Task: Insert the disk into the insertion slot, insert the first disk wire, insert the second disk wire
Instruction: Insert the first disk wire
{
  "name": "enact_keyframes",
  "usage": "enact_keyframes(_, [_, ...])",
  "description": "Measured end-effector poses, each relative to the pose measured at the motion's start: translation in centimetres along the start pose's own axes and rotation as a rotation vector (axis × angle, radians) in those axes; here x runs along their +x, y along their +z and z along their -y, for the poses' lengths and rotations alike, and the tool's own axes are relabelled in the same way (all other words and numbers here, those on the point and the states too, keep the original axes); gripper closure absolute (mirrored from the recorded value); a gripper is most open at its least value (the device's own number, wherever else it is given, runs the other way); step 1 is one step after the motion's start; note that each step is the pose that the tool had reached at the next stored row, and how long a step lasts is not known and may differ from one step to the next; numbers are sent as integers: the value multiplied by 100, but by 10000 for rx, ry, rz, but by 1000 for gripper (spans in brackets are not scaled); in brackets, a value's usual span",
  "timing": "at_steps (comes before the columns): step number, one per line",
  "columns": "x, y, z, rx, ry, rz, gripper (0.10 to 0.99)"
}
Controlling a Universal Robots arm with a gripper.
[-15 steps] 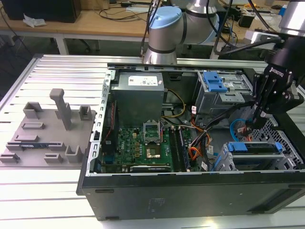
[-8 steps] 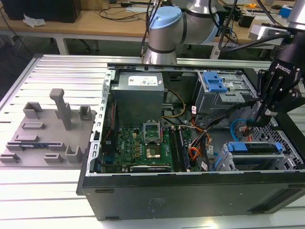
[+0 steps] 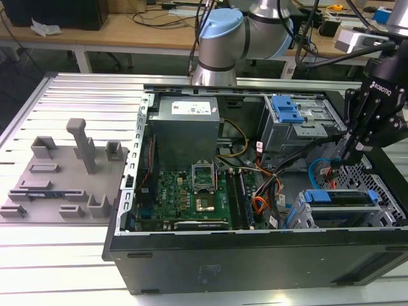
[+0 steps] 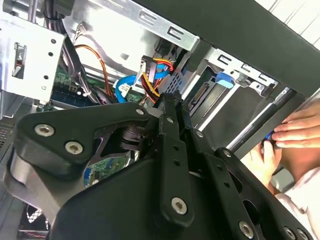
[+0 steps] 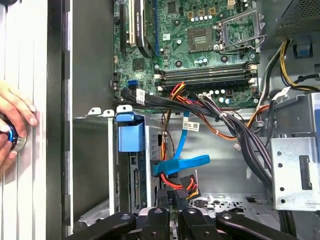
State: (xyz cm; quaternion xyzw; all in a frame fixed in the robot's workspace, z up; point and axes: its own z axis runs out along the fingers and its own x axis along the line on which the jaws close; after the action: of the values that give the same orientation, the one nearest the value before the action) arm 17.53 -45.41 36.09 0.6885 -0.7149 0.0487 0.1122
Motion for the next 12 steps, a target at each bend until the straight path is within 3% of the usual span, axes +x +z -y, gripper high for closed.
enact_keyframes(4, [55, 4, 1, 12, -68, 210, 922])
enact_keyframes(6, [122, 19, 5, 11, -85, 389, 922])
enact_keyframes(10, [271, 53, 19, 8, -100, 529, 922])
enact_keyframes(12, [283, 54, 35, 9, -123, 620, 922])
